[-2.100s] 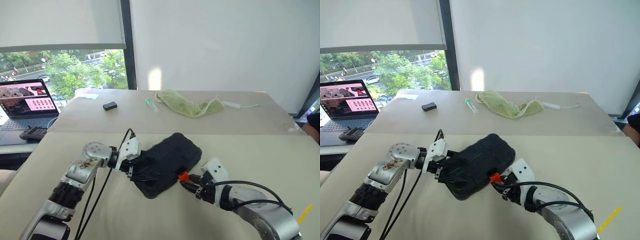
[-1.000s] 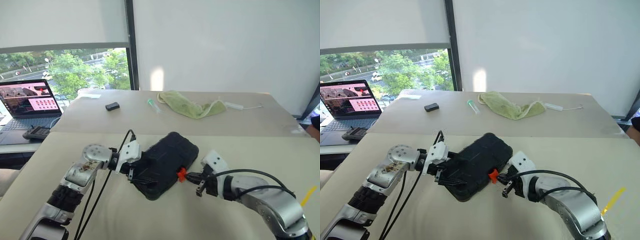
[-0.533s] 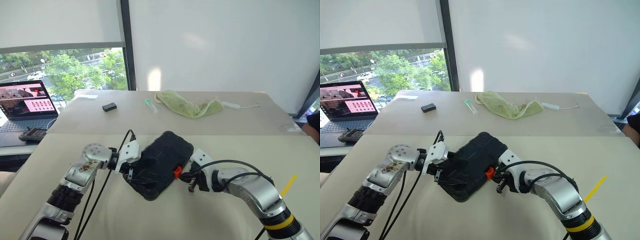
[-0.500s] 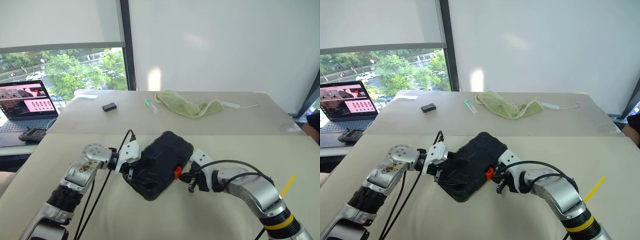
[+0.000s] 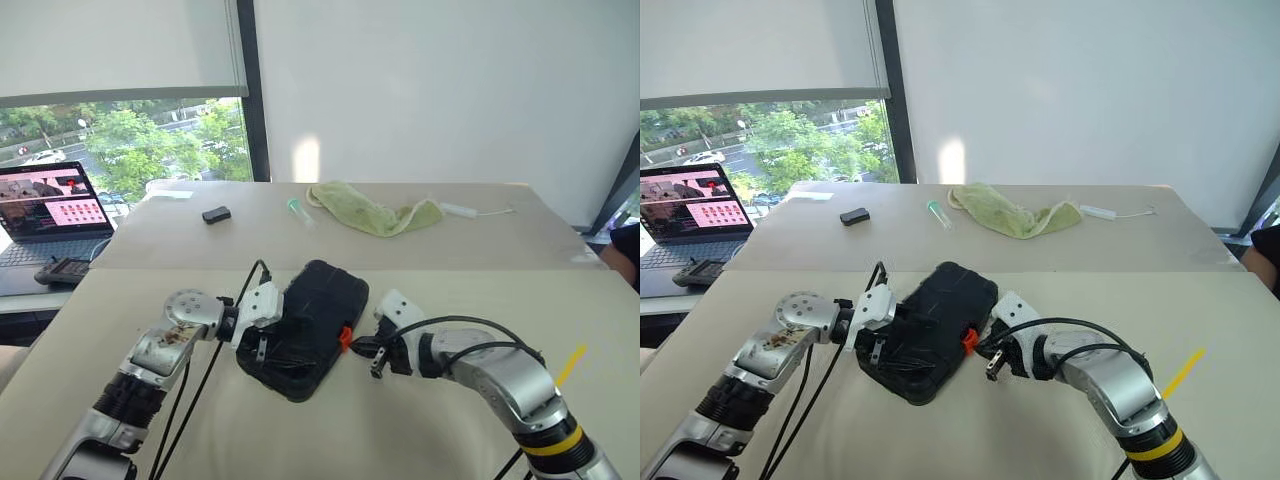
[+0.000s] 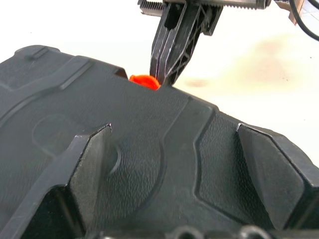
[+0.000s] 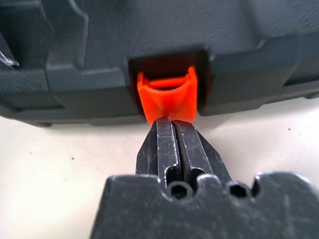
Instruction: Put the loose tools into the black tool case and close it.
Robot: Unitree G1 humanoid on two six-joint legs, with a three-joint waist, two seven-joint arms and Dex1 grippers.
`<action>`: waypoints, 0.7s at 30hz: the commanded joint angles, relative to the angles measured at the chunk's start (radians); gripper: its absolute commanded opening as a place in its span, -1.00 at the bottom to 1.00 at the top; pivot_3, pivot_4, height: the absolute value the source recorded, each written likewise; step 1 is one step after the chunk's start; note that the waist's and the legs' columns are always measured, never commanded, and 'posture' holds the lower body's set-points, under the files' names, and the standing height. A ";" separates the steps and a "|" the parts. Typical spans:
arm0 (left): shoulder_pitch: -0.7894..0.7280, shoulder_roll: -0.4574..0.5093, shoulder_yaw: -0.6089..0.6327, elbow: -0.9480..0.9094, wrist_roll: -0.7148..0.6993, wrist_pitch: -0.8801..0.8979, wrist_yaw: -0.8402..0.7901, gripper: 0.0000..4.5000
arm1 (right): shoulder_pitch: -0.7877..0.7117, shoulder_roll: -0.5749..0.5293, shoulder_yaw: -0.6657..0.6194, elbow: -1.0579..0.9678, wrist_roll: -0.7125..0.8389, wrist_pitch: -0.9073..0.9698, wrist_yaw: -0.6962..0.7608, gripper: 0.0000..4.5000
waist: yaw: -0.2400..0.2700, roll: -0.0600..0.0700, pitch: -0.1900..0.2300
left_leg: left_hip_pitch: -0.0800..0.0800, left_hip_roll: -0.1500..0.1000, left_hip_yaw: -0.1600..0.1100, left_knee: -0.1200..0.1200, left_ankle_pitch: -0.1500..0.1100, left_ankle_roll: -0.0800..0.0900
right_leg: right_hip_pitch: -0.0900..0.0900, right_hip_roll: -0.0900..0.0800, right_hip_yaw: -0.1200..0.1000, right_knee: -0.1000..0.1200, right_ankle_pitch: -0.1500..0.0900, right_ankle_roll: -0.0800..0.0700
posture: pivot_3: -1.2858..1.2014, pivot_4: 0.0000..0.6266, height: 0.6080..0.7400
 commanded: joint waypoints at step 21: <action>0.573 0.126 0.604 -0.438 -0.413 0.372 0.253 1.00 | 0.706 -0.132 -0.891 -0.538 0.256 -0.225 0.180 0.87 | 0.022 -0.002 0.001 | -0.002 0.002 -0.002 -0.001 -0.002 -0.002 | -0.002 -0.003 0.000 -0.002 -0.001 0.000 | 0.03 -0.52 1.00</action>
